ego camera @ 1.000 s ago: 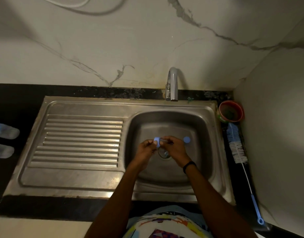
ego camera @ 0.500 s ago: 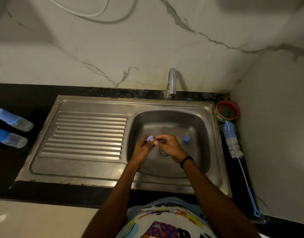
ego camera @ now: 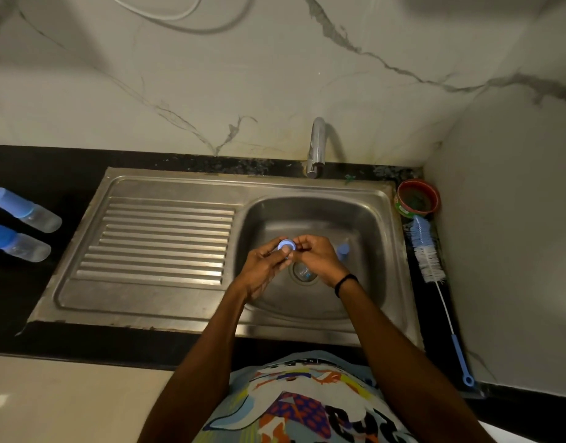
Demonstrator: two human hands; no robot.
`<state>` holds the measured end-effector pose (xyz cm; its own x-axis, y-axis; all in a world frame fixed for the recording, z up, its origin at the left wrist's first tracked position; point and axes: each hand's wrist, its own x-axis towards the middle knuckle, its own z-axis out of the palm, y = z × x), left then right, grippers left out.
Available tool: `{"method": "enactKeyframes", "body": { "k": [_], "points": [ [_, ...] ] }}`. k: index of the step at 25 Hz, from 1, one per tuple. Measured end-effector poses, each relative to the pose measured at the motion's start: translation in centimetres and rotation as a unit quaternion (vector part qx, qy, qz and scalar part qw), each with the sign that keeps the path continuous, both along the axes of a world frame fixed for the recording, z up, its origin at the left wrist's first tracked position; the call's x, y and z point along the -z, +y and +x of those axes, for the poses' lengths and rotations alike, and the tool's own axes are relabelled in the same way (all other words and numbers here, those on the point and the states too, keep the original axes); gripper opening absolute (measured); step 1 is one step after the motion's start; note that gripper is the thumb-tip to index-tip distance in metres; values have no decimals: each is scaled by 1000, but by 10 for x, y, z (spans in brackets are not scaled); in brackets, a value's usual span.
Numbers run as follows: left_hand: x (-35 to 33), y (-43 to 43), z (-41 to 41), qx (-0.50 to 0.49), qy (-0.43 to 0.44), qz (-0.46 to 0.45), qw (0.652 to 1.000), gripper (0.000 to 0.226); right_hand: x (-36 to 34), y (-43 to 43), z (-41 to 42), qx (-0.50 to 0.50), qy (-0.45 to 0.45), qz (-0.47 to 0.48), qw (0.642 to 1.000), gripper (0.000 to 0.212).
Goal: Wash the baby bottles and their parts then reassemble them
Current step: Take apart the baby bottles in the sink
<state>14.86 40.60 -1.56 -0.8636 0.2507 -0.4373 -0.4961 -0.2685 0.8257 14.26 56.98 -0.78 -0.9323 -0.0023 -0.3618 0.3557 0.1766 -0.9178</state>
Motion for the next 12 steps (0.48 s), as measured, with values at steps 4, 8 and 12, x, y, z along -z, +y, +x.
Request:
{"method": "enactKeyframes", "body": {
  "k": [4,8,12],
  "points": [
    [1,4,1,9,45,-58,997,36,3,-8,-1,37,-5,89,995,14],
    [3,9,7,-23,65,-81,994,19,0,-3,-1,5,-13,91,996,23],
    [13,7,9,-97,73,-125,985,22,-6,-5,4,-65,-5,9,998,24]
  ]
}}
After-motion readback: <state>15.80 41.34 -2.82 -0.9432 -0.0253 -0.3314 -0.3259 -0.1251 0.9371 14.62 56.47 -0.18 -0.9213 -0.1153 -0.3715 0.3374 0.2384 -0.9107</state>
